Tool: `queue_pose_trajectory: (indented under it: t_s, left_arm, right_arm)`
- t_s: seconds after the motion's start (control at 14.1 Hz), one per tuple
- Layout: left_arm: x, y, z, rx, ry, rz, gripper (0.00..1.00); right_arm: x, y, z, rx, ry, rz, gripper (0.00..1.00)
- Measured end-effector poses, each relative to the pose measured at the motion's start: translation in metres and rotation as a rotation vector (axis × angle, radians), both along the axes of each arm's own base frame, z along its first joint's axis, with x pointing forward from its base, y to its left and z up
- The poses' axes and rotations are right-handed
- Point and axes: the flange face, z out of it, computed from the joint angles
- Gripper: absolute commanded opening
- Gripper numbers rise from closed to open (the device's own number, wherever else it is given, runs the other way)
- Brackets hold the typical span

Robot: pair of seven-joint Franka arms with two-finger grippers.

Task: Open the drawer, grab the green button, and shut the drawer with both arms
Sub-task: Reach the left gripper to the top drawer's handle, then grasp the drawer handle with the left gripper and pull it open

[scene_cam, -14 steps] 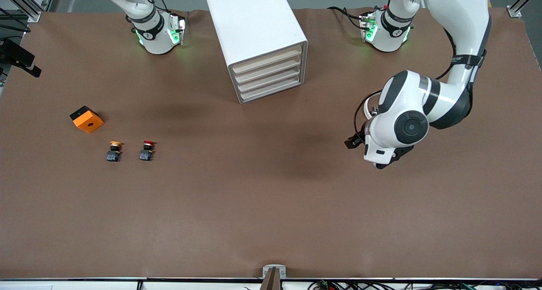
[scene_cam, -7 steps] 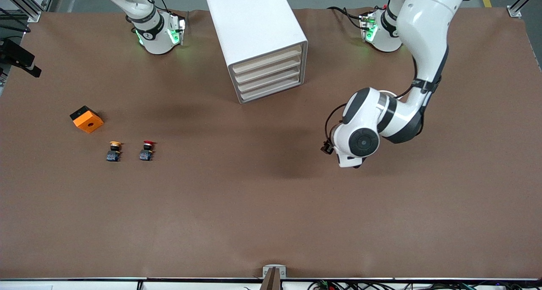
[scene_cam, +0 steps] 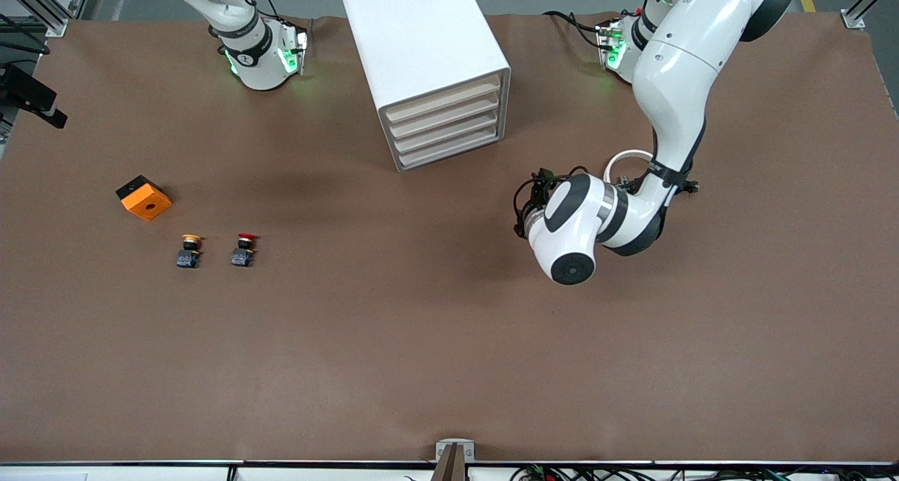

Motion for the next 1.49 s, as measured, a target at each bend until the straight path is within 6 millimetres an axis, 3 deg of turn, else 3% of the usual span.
queue_pose_trajectory:
  t_s: [0.35, 0.78, 1.21, 1.35, 1.49]
  left_arm:
    - [-0.025, -0.005, -0.001, 0.004, 0.231, 0.045, 1.0]
    - [-0.043, -0.003, -0.052, 0.064, 0.444, 0.147, 1.0]
    - [-0.05, -0.004, -0.066, 0.172, 0.513, 0.207, 1.0]
    - [-0.055, -0.007, -0.072, 0.215, 0.531, 0.223, 0.88]
    - [-0.06, -0.013, -0.075, 0.258, 0.547, 0.238, 0.88]
  right_arm:
    - [0.0, 0.0, 0.0, -0.002, 0.0, 0.0, 1.0]
    - [0.0, 0.0, -0.001, -0.002, 0.002, 0.0, 1.0]
    - [0.0, 0.0, -0.001, -0.001, 0.003, 0.0, 1.0]
    - [0.0, 0.0, -0.001, -0.001, 0.004, 0.0, 1.0]
    - [0.0, 0.0, -0.001, -0.001, 0.004, 0.0, 1.0]
